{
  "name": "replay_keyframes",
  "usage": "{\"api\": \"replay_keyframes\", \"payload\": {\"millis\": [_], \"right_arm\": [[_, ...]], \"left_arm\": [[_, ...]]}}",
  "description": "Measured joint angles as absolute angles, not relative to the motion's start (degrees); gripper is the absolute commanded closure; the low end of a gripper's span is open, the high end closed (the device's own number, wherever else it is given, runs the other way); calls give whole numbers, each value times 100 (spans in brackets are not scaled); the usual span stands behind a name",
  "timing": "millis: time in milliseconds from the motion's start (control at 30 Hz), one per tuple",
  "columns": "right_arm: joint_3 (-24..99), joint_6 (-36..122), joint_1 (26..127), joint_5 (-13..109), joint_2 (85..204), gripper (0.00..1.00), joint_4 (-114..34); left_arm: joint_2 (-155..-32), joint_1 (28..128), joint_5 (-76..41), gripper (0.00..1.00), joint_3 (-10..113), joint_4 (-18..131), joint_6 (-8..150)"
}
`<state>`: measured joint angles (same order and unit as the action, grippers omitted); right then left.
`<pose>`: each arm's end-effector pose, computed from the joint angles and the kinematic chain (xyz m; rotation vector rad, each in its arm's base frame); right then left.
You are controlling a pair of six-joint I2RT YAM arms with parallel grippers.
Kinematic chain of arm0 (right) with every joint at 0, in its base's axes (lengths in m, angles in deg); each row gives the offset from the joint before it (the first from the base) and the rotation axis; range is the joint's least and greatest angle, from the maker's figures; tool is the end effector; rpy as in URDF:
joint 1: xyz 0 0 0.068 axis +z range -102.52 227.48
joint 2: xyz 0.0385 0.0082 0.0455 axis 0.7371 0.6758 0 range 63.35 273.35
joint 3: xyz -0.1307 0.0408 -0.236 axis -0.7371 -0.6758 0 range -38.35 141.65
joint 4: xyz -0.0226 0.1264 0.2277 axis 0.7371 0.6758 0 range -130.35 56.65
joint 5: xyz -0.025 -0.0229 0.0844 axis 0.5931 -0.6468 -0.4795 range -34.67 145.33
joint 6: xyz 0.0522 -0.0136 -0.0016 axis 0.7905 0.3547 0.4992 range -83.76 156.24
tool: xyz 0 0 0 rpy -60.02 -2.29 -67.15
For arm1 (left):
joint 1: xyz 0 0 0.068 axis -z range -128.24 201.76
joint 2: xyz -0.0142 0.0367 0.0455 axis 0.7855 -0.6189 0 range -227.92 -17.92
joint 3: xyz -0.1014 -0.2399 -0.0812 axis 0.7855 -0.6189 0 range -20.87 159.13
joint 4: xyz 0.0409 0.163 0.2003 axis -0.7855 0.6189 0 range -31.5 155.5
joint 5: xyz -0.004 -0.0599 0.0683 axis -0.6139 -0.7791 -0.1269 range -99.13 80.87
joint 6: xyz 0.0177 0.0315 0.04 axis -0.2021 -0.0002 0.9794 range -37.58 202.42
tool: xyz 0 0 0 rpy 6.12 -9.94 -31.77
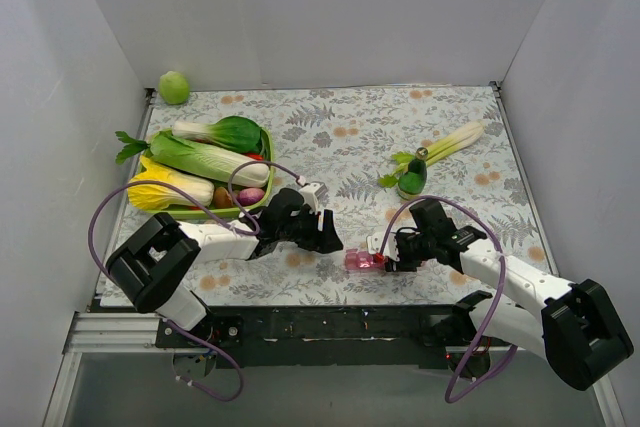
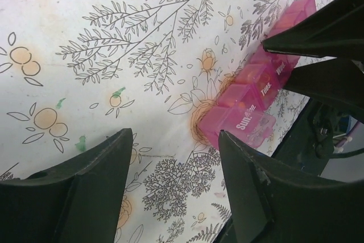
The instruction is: Sort the pills into containers
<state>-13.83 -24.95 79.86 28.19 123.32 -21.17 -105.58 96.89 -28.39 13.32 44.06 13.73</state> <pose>0.1462 0.1119 0.1626 -1.8822 1.5143 0.3720 0.1940 -0.2118 0.1484 -0.3279 2.6112 -1.2906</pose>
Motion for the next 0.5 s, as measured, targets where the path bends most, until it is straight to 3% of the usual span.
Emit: {"api": "replay_keyframes", "payload": {"millis": [500], "right_arm": [[-1383,-2407,7986,2819,12471,85,-2115]], "left_arm": [[-9841,9689,-3556,40,1048,4340,2068]]}}
